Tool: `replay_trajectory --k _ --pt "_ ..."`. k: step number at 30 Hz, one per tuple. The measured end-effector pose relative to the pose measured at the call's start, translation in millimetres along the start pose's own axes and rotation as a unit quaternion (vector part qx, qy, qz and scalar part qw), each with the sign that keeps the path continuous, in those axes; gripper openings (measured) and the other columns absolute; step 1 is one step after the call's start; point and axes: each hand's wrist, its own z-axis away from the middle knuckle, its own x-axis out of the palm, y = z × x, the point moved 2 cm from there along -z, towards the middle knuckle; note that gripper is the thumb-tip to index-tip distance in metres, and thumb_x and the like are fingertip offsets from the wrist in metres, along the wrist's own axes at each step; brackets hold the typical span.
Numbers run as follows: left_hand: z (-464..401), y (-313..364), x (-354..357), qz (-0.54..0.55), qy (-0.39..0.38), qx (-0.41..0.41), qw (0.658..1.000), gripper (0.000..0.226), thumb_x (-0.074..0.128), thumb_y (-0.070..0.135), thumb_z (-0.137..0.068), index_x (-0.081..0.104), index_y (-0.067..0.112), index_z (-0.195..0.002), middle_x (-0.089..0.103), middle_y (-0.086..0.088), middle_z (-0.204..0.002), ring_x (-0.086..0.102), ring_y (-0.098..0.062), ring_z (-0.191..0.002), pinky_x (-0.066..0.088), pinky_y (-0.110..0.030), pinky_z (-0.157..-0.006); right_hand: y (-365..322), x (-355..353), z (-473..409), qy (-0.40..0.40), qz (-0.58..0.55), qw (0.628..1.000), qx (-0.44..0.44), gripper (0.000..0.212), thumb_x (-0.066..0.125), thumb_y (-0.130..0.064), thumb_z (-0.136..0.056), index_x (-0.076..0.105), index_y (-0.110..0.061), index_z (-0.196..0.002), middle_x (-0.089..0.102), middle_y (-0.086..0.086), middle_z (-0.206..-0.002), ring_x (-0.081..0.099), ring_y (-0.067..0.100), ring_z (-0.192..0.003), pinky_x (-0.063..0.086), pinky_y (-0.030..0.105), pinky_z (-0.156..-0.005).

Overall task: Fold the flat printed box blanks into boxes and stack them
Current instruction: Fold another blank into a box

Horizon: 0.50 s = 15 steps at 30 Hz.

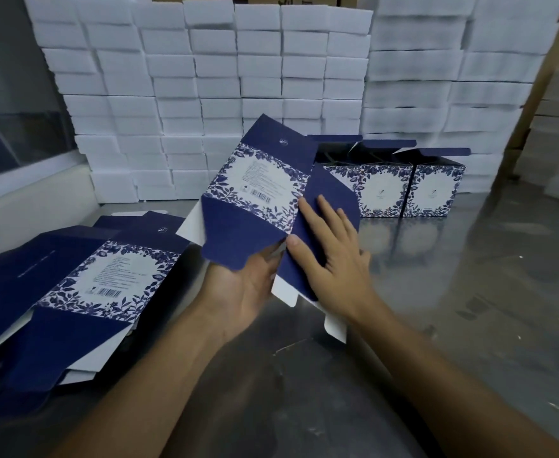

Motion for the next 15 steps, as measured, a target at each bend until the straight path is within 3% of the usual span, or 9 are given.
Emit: replay_trajectory --k 3,5,6,8,9,10,12,13,15 --pt "-1 6 -1 -0.001 -0.008 -0.019 1.000 0.065 0.036 0.048 -0.094 0.046 0.009 -0.144 0.052 -0.013 -0.144 0.049 -0.033 -0.133 0.037 -0.052 -0.112 -4 -7 -1 -0.020 -0.004 0.999 -0.036 0.078 0.036 -0.090 -0.068 0.014 -0.071 -0.141 0.003 -0.033 -0.162 -0.005 -0.005 -0.150 0.014 0.041 -0.112" --pt "4 11 0 -0.009 0.000 0.001 1.000 0.064 0.037 0.045 -0.094 0.044 0.007 -0.145 0.052 -0.015 -0.144 0.051 -0.028 -0.132 0.036 -0.049 -0.112 -5 -11 1 -0.022 -0.018 0.998 -0.062 0.093 0.050 -0.088 -0.062 0.015 -0.064 -0.145 0.004 -0.029 -0.164 -0.003 -0.004 -0.151 0.013 0.039 -0.118" --pt "7 12 -1 -0.057 0.017 0.035 0.998 0.056 0.037 0.034 -0.099 0.045 0.000 -0.143 0.054 -0.021 -0.140 0.058 -0.017 -0.125 0.042 -0.039 -0.107 -6 -12 2 -0.017 -0.028 0.997 -0.073 0.100 0.058 -0.085 -0.060 0.017 -0.058 -0.147 0.006 -0.026 -0.165 -0.001 -0.003 -0.152 0.014 0.041 -0.121" --pt "4 8 -9 -0.102 0.097 0.067 0.988 0.033 0.038 -0.003 -0.101 0.047 -0.023 -0.127 0.058 -0.040 -0.117 0.062 0.019 -0.084 0.043 -0.011 -0.077 -7 -12 4 -0.007 -0.050 0.995 -0.091 0.107 0.071 -0.074 -0.062 0.022 -0.045 -0.152 0.008 -0.020 -0.166 0.004 0.000 -0.153 0.019 0.046 -0.123" --pt "2 5 -18 -0.135 0.142 0.096 0.976 0.025 0.039 -0.013 -0.098 0.051 -0.025 -0.117 0.063 -0.035 -0.100 0.056 0.023 -0.065 0.040 -0.006 -0.066 -7 -12 5 -0.003 -0.060 0.993 -0.101 0.107 0.074 -0.067 -0.065 0.022 -0.040 -0.155 0.008 -0.017 -0.167 0.005 0.001 -0.153 0.021 0.047 -0.123" --pt "0 4 -23 -0.178 0.185 0.114 0.960 0.022 0.041 -0.011 -0.098 0.056 -0.017 -0.112 0.065 -0.022 -0.087 0.057 0.019 -0.060 0.042 -0.009 -0.068 -7 -11 5 -0.003 -0.068 0.991 -0.112 0.108 0.076 -0.062 -0.068 0.020 -0.035 -0.157 0.007 -0.015 -0.167 0.005 0.002 -0.153 0.021 0.046 -0.124" --pt "-1 11 -13 -0.243 0.201 0.151 0.937 0.022 0.044 0.015 -0.099 0.061 0.004 -0.106 0.065 -0.011 -0.092 0.066 -0.003 -0.081 0.050 -0.033 -0.085 -5 -11 4 -0.014 -0.064 0.989 -0.134 0.113 0.077 -0.059 -0.071 0.014 -0.031 -0.160 0.003 -0.012 -0.168 0.003 0.003 -0.154 0.019 0.039 -0.124" --pt "-2 13 -11 -0.259 0.202 0.164 0.930 0.026 0.045 0.025 -0.092 0.064 0.012 -0.104 0.066 -0.009 -0.096 0.065 -0.015 -0.091 0.052 -0.038 -0.090 -3 -10 2 -0.020 -0.063 0.988 -0.138 0.114 0.077 -0.058 -0.072 0.011 -0.029 -0.160 0.003 -0.011 -0.169 0.003 0.003 -0.154 0.020 0.036 -0.123" --pt "-4 16 -10 -0.342 0.222 0.199 0.891 0.022 0.045 0.026 -0.091 0.067 0.024 -0.092 0.065 0.006 -0.083 0.065 -0.015 -0.096 0.050 -0.013 -0.079 -1 -8 0 -0.016 -0.098 0.987 -0.128 0.107 0.076 -0.052 -0.078 0.012 -0.027 -0.161 0.015 -0.008 -0.167 0.017 0.007 -0.153 0.029 0.035 -0.120"
